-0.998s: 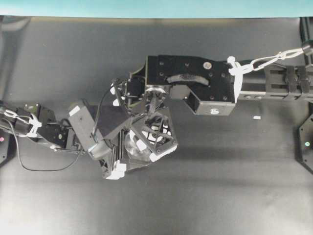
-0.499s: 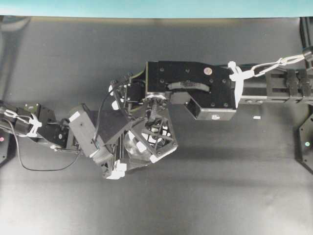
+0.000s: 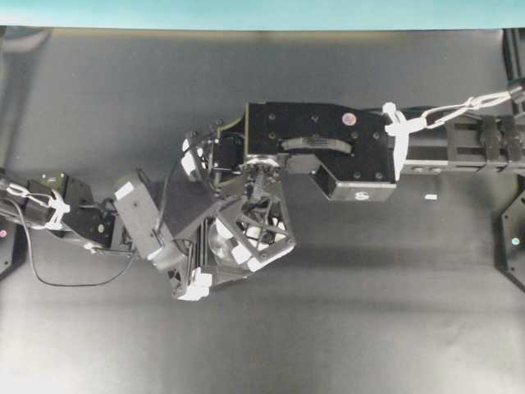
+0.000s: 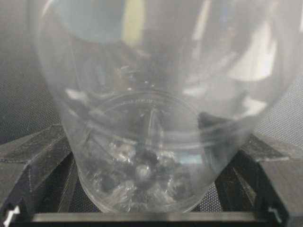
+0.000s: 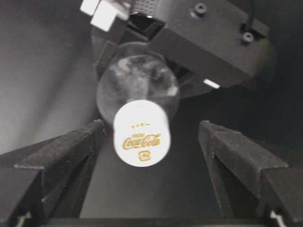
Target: Open the bottle cap by holding the bottle with the left arm and twisting the cap with the right arm.
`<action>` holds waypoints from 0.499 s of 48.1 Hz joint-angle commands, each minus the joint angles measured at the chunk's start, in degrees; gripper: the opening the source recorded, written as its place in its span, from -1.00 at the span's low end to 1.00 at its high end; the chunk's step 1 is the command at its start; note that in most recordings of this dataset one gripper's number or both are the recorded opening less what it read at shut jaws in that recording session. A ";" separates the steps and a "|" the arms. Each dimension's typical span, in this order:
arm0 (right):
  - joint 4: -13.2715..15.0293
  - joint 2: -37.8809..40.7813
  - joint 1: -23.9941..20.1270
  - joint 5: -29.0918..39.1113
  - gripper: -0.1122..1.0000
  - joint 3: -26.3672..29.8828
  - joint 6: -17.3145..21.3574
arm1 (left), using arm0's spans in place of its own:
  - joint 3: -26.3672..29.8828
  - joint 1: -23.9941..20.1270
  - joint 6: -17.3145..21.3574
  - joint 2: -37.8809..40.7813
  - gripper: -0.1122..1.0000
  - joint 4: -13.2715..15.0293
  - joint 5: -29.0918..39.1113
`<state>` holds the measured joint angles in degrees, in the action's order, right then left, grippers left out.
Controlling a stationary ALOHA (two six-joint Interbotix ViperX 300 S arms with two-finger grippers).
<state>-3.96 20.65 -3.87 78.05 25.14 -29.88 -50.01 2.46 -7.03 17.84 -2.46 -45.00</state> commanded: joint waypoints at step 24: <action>0.53 -1.93 -1.32 7.38 0.69 10.72 46.14 | 0.18 0.18 0.00 -0.26 0.81 -0.18 0.44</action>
<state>-3.43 19.25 -4.39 83.32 32.17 10.11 -50.10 2.46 -6.94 17.84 -2.46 -44.47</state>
